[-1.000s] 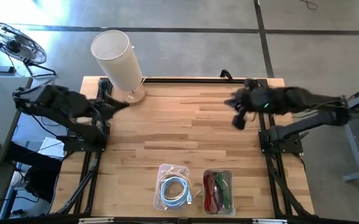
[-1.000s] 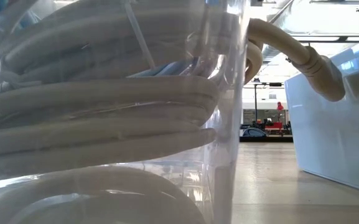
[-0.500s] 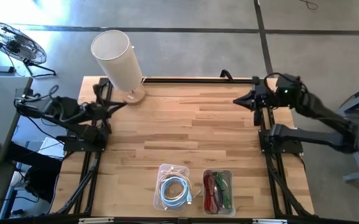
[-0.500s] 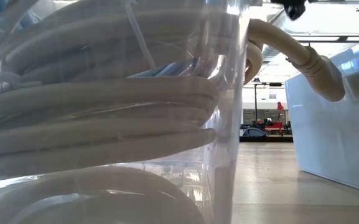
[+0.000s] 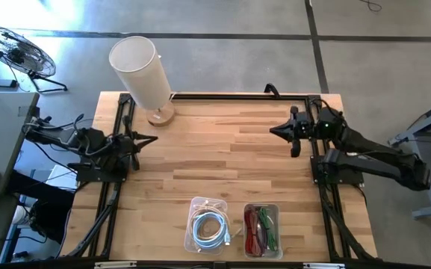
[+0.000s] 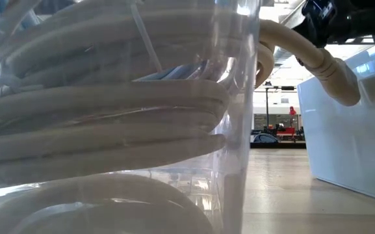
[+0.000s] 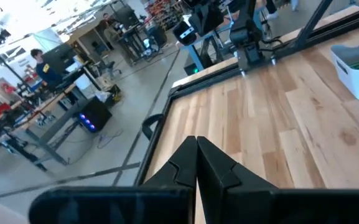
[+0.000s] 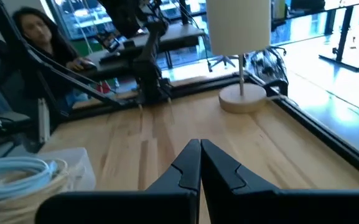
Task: Pick & Place USB Port
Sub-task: Return to Home Position
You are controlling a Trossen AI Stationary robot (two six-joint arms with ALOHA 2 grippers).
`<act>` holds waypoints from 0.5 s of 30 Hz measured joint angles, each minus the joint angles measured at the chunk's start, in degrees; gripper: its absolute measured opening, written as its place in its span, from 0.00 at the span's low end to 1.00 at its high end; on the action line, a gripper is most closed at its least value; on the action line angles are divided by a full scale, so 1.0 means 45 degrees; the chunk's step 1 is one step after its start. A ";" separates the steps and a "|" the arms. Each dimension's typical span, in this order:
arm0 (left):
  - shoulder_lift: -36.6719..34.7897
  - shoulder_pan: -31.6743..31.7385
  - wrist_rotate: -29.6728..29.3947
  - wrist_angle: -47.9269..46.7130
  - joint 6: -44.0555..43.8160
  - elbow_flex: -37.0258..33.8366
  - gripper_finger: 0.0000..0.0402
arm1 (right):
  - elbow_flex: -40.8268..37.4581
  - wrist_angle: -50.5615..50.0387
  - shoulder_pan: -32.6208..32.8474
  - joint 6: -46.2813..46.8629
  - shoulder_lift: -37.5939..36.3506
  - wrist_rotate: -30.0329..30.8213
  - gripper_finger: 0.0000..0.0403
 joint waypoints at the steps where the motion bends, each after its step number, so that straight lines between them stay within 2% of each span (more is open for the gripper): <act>1: -0.0076 0.0000 -0.0009 0.0017 -0.0158 -0.0190 0.00 | -0.0131 0.0003 0.0138 -0.0028 0.0001 0.0223 0.00; 6: -0.0285 0.0002 0.0358 0.0055 -0.0808 -0.1003 0.00 | -0.0636 0.0088 0.1092 -0.0564 -0.0004 0.0954 0.00; 15: -0.0294 0.0004 0.0705 0.0986 -0.0771 -0.2133 0.00 | -0.0655 -0.0686 0.2644 -0.1008 -0.0001 0.2188 0.00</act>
